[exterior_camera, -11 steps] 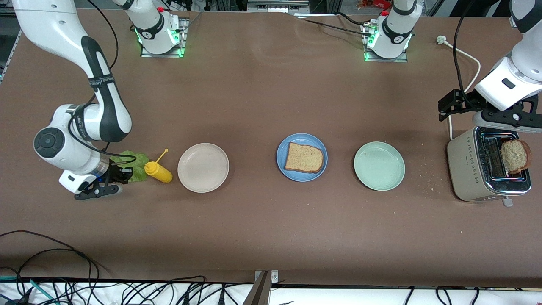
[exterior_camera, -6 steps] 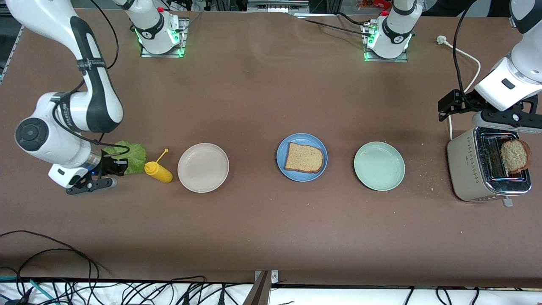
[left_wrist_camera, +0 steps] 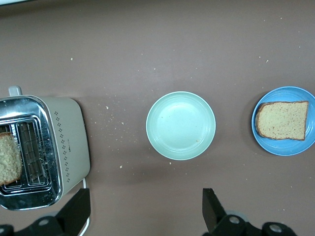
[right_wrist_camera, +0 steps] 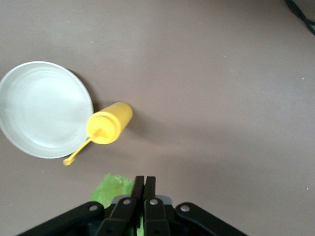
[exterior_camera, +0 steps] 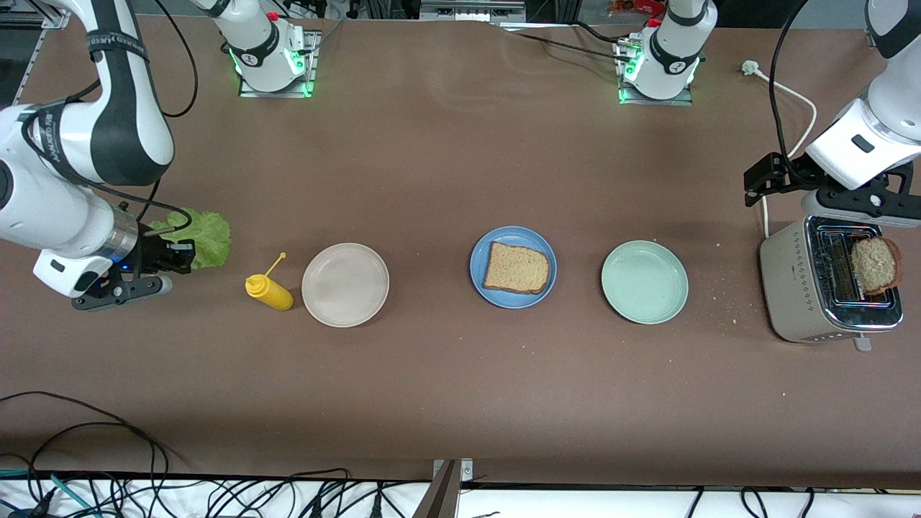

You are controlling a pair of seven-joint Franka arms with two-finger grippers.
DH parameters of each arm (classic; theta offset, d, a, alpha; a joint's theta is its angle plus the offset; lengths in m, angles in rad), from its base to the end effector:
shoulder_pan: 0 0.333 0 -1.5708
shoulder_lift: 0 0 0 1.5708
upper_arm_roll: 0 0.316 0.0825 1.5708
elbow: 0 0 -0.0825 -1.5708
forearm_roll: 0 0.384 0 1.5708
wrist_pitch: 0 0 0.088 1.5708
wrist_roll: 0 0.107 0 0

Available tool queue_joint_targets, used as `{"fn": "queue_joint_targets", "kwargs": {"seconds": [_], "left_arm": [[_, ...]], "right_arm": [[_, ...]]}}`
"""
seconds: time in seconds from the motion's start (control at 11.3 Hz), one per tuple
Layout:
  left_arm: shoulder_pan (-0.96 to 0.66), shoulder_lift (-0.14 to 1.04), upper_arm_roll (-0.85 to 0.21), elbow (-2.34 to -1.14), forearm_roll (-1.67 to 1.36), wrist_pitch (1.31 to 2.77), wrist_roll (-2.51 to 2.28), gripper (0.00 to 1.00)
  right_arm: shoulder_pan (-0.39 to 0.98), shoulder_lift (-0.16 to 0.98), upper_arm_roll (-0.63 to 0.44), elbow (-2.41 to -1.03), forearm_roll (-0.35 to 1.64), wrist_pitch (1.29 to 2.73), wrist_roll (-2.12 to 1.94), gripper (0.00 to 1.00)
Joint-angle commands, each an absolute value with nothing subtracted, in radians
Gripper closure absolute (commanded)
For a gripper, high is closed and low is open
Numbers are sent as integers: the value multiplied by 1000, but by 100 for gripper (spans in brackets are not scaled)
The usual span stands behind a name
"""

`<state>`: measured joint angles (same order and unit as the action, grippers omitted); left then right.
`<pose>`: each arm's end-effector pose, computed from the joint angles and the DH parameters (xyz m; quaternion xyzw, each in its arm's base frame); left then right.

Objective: Make sandwich in blue plate with both arms
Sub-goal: 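Carry the lettuce with the right gripper over the blue plate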

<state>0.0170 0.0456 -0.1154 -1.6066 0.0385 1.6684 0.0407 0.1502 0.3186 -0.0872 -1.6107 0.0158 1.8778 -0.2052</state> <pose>0.5736 -0.0514 0.5906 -0.9973 0.0711 -0.0087 0.0163 0.6464 0.0477 0.4391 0.9908 0.1329 -0.0255 0.0044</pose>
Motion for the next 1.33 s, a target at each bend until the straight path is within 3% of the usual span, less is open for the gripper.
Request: {"fn": "queue_joint_targets", "kwargs": {"seconds": [0.0, 0.35, 0.8, 1.24], "left_arm": [[12, 46, -112, -1603, 54, 1658, 29, 0], [12, 46, -112, -1603, 54, 1658, 28, 0], [12, 48, -112, -1603, 54, 1658, 29, 0], [12, 48, -112, -1605, 54, 1658, 28, 0]], "right_arm": [[244, 339, -92, -1485, 14, 1769, -128, 100], [397, 467, -95, -1304, 75, 1700, 169, 100], [609, 690, -94, -1053, 129, 1727, 642, 100], [765, 823, -84, -1006, 130, 1928, 995, 100]]}}
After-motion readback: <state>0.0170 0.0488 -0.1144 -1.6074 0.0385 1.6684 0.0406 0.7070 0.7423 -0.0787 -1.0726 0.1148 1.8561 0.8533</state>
